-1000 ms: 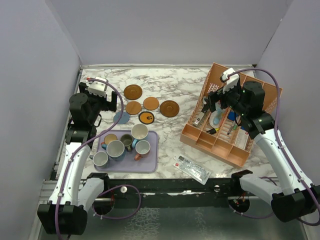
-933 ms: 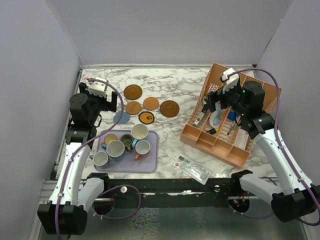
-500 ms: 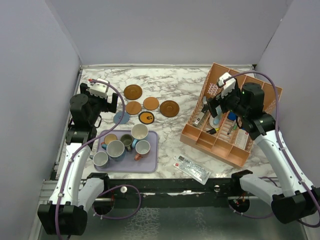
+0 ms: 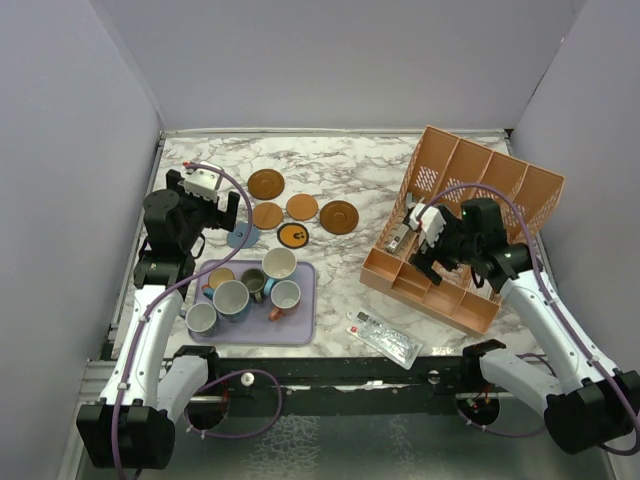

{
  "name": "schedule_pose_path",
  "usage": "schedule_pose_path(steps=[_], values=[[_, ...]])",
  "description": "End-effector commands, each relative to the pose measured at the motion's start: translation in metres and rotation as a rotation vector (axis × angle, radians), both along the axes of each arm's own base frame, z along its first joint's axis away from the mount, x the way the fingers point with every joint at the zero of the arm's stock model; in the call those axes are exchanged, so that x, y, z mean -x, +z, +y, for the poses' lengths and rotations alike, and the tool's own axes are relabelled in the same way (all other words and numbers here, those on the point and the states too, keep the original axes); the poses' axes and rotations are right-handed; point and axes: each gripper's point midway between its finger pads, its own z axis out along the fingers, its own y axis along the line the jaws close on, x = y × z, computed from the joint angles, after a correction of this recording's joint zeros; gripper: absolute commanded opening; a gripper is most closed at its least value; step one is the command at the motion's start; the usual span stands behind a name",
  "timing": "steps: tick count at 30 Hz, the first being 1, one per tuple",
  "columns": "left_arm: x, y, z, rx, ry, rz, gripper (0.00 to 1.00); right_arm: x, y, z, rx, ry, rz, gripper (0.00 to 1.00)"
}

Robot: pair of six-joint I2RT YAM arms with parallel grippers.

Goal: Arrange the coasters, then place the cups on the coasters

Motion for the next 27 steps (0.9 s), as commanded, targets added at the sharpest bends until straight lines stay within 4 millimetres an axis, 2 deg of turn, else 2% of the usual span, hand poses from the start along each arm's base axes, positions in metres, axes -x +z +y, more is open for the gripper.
schedule_pose_path(steps=[1,6,11,17,21,27], values=[[-0.001,0.000,-0.005,0.012,-0.031,-0.014,0.99,0.013,-0.023,-0.004,0.057,0.056,0.024,1.00],[0.000,-0.002,-0.007,0.014,-0.043,-0.007,0.99,0.000,-0.045,-0.016,0.109,-0.027,0.032,1.00],[-0.001,-0.002,-0.007,0.005,-0.046,-0.011,0.99,-0.017,-0.065,-0.022,0.155,-0.081,0.084,0.93],[-0.001,-0.003,-0.007,-0.003,-0.050,-0.010,0.99,-0.043,-0.069,-0.024,0.176,-0.132,0.076,0.86],[0.000,-0.005,-0.006,-0.014,-0.053,-0.009,0.99,-0.062,-0.075,-0.029,0.225,-0.143,0.065,0.78],[0.001,-0.009,-0.004,-0.031,-0.048,-0.002,0.99,-0.101,-0.070,-0.042,0.206,-0.174,0.062,0.73]])
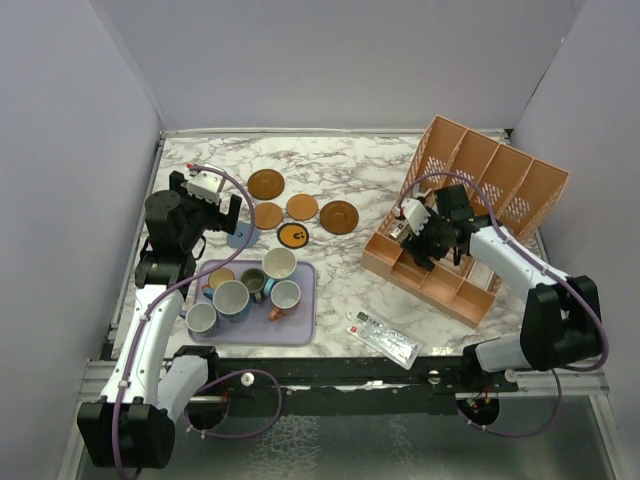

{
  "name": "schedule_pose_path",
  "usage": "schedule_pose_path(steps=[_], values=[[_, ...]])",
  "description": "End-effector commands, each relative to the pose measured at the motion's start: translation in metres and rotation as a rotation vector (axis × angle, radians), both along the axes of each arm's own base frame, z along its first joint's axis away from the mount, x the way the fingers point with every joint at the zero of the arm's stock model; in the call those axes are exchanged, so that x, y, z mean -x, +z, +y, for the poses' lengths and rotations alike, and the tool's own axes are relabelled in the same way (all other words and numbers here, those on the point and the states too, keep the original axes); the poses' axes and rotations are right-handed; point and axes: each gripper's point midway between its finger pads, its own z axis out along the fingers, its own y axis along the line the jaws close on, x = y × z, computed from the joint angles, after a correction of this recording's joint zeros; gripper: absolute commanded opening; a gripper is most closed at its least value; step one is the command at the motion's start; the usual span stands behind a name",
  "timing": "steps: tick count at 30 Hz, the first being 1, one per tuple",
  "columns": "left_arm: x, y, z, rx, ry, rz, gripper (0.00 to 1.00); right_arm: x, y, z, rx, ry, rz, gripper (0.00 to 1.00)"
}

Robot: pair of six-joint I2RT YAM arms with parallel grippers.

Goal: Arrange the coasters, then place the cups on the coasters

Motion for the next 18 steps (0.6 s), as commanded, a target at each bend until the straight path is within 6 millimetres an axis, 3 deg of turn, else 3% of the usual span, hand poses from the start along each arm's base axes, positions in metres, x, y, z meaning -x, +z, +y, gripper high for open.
schedule_pose_path(steps=[1,15,18], values=[[0.001,0.001,-0.001,-0.016,-0.017,-0.020,0.99,-0.072,0.030,-0.022,0.034,-0.062,-0.192,0.72],[-0.003,-0.019,0.006,-0.059,0.002,0.026,0.99,-0.136,0.025,-0.025,0.083,-0.072,-0.221,0.70],[-0.006,-0.029,0.008,-0.073,0.010,0.054,0.99,-0.140,0.028,-0.024,0.080,-0.075,-0.209,0.70]])
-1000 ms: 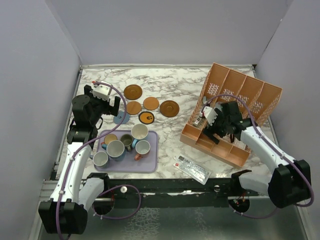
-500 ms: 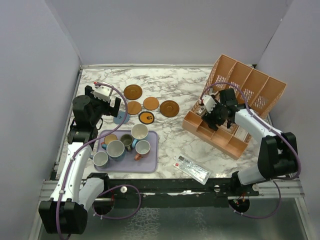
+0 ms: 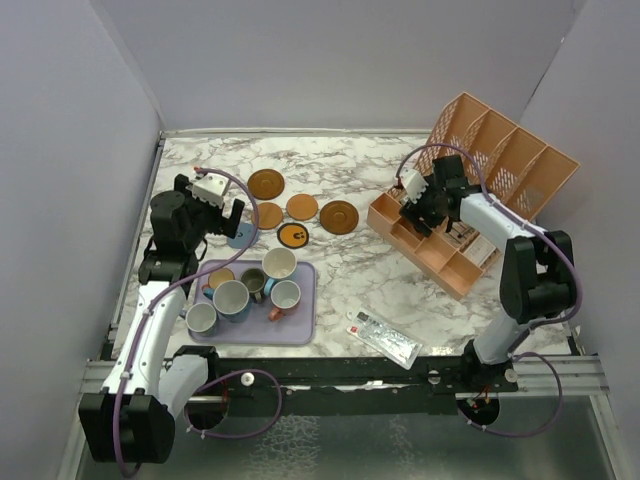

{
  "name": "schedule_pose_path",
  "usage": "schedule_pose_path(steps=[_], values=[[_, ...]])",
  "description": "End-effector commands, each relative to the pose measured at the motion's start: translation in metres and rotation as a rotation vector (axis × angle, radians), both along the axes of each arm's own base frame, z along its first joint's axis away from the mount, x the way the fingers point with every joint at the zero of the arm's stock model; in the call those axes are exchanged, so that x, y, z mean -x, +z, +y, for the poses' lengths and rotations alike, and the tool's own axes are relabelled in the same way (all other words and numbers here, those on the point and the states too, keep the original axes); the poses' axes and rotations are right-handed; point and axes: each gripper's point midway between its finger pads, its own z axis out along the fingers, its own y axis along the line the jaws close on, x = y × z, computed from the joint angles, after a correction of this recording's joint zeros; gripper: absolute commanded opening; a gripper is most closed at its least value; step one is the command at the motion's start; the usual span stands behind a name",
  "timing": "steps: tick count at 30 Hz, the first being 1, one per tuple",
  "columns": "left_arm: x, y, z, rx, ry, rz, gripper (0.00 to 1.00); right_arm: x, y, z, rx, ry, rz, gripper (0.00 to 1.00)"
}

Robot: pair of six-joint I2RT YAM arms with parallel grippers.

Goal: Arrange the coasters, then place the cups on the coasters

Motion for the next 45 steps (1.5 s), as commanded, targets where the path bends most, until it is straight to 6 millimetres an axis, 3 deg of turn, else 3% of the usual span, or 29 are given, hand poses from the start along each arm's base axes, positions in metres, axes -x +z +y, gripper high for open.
schedule_pose_path(steps=[1,11,17,24,28,35,41,45], values=[[-0.006,-0.014,0.007,-0.031,0.021,0.034,0.99,-0.037,0.028,-0.007,0.031,-0.027,-0.122,0.70],[-0.023,-0.061,0.005,-0.038,0.012,0.224,0.99,0.004,0.097,0.034,-0.248,-0.013,-0.100,0.78],[-0.044,-0.084,-0.001,-0.018,-0.009,0.300,0.99,0.026,0.113,0.066,-0.460,0.018,-0.097,0.79],[-0.070,-0.109,-0.003,-0.031,-0.028,0.373,0.99,0.034,0.119,0.075,-0.548,0.009,-0.115,0.79],[-0.091,-0.118,-0.008,-0.013,-0.040,0.406,0.99,0.037,0.108,0.074,-0.550,0.010,-0.127,0.79],[-0.141,-0.138,-0.017,0.065,-0.021,0.452,0.99,0.040,0.095,0.072,-0.526,0.044,-0.132,0.79],[-0.198,-0.143,-0.017,0.114,0.086,0.438,0.99,0.041,0.092,0.070,-0.509,0.065,-0.138,0.78],[-0.220,-0.152,-0.024,0.101,0.102,0.442,0.99,0.039,0.093,0.069,-0.504,0.063,-0.146,0.78]])
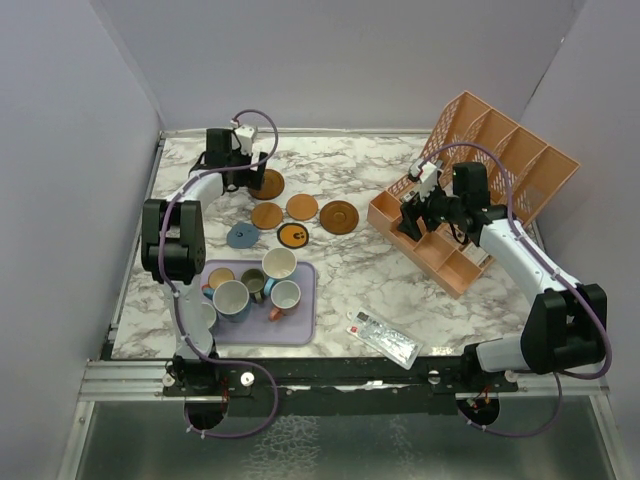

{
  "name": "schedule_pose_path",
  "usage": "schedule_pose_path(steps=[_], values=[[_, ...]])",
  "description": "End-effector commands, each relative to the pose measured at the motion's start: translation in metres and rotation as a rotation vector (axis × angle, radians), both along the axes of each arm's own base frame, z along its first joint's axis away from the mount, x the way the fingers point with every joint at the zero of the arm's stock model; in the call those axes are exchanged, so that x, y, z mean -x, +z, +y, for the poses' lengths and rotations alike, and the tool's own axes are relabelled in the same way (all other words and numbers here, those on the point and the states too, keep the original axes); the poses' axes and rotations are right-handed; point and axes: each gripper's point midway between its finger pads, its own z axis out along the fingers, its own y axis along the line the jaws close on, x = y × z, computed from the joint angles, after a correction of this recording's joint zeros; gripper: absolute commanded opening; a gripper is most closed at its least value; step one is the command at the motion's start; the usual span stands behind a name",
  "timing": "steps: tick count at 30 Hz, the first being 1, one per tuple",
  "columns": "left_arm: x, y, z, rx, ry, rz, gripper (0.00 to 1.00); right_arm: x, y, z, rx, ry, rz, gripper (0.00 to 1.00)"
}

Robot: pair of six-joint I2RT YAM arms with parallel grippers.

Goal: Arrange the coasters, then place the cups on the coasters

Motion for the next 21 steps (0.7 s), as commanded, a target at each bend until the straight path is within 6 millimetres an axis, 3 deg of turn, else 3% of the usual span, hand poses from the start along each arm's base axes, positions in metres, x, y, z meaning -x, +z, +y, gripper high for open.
schedule_pose_path(steps=[1,8,21], values=[[-0.027,0.002,-0.008,-0.015,0.046,-0.027,0.99,-0.005,0.016,0.003,-0.014,0.027,-0.073,0.78],[-0.038,-0.034,-0.009,-0.119,0.041,0.037,0.97,-0.006,0.018,0.004,-0.024,0.027,-0.068,0.77],[-0.032,-0.052,0.011,-0.236,0.066,0.090,0.88,-0.005,0.015,0.005,-0.026,0.033,-0.059,0.77]])
